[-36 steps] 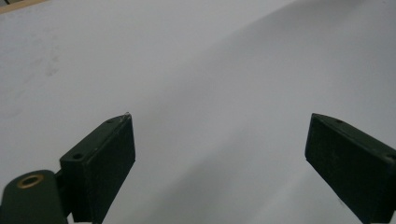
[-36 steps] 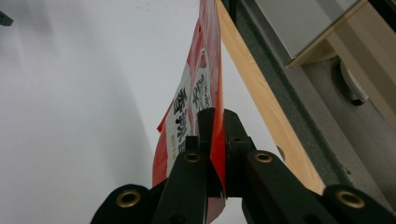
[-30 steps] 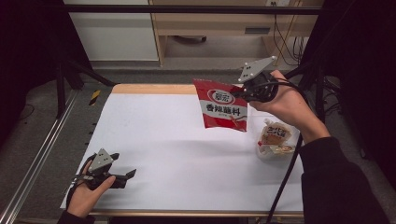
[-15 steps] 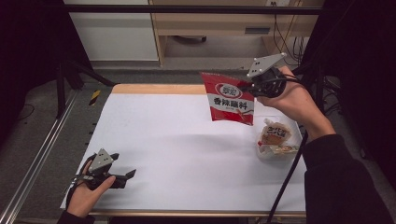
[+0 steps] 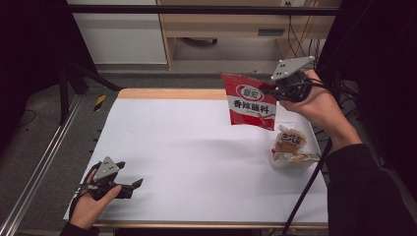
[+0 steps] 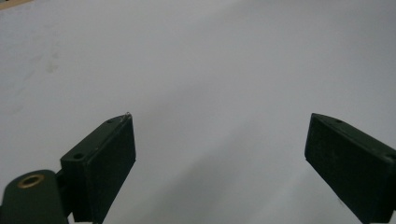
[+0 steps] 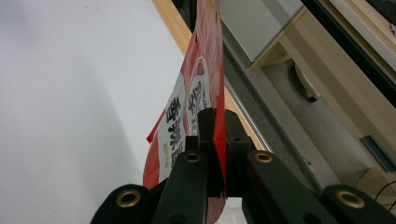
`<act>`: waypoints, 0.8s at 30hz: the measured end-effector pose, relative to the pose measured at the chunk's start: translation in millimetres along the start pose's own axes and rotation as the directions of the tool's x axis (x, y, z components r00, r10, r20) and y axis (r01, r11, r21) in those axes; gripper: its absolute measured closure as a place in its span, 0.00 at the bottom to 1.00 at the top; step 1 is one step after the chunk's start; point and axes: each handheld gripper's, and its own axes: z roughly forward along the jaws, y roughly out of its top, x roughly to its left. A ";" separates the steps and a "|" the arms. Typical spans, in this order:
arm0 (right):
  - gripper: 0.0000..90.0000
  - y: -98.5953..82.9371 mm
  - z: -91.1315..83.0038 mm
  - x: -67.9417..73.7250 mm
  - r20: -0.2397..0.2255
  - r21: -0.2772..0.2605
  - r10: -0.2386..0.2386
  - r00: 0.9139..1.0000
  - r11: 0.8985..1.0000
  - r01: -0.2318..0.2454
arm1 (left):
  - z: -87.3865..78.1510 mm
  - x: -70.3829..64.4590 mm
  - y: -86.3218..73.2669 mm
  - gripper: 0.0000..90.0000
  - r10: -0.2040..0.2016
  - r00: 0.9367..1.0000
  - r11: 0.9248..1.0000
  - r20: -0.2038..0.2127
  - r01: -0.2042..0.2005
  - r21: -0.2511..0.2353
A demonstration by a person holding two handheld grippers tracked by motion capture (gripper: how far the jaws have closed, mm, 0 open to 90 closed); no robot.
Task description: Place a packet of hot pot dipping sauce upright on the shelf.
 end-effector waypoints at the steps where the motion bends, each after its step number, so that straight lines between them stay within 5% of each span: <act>1: 1.00 -1.1 -0.5 -0.5 0.002 -0.001 0.002 1.000 1.000 -0.002 | 0.1 -0.1 0.0 0.09 0.001 1.000 1.000 0.000 -0.001 0.000; 24: 1.00 -24.9 3.4 -17.3 0.080 0.004 0.081 0.994 0.997 -0.082 | 2.4 -2.4 -0.2 0.09 0.012 1.000 1.000 0.008 -0.012 0.013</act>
